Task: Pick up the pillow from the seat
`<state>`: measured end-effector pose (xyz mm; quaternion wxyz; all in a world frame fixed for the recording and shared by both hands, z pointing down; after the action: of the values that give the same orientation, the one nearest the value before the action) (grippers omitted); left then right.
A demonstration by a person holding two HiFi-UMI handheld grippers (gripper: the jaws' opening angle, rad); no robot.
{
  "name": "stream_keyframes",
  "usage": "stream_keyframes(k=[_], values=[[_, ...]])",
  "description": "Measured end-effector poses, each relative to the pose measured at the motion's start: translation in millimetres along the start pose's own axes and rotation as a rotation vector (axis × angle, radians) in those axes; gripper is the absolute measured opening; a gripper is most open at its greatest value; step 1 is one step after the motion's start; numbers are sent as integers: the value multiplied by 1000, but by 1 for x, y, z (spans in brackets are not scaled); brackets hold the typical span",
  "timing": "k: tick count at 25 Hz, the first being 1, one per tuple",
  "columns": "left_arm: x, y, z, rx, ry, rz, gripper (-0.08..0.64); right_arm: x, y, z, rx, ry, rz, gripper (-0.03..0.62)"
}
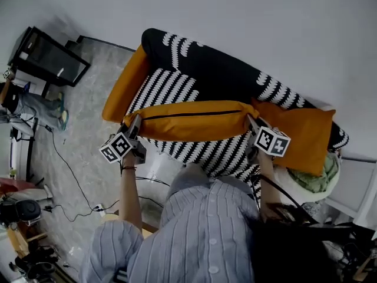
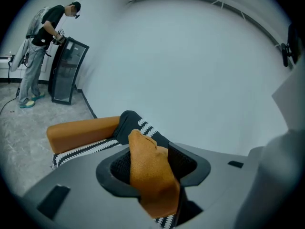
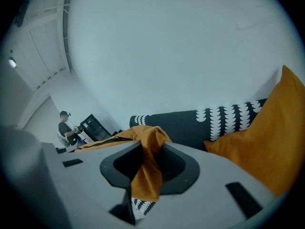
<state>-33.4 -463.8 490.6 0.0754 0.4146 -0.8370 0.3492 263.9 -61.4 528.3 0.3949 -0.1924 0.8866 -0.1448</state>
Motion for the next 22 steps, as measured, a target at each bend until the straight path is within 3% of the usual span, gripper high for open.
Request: stream_keyframes(k=[10,18,22], values=[[-3,79,-49,-39,90,72,187,9,23,-2,60,71,80,94],[4,152,-93,-81,151,134,187,26,46,-25,106,118,146,94],[12,189,-113,-111,163,200,187,32,51,-40,144,132,186,94]])
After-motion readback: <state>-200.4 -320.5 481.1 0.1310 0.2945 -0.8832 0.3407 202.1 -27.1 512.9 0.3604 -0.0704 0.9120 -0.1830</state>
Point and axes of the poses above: the fingertips, and each gripper's own axes: y backward along the fingers, x to its left, z out of its top, the point moved 6 cm from there along y, backward along the fingers, and after that the axes turned 12 degrees about z, right-handed, at the moved point
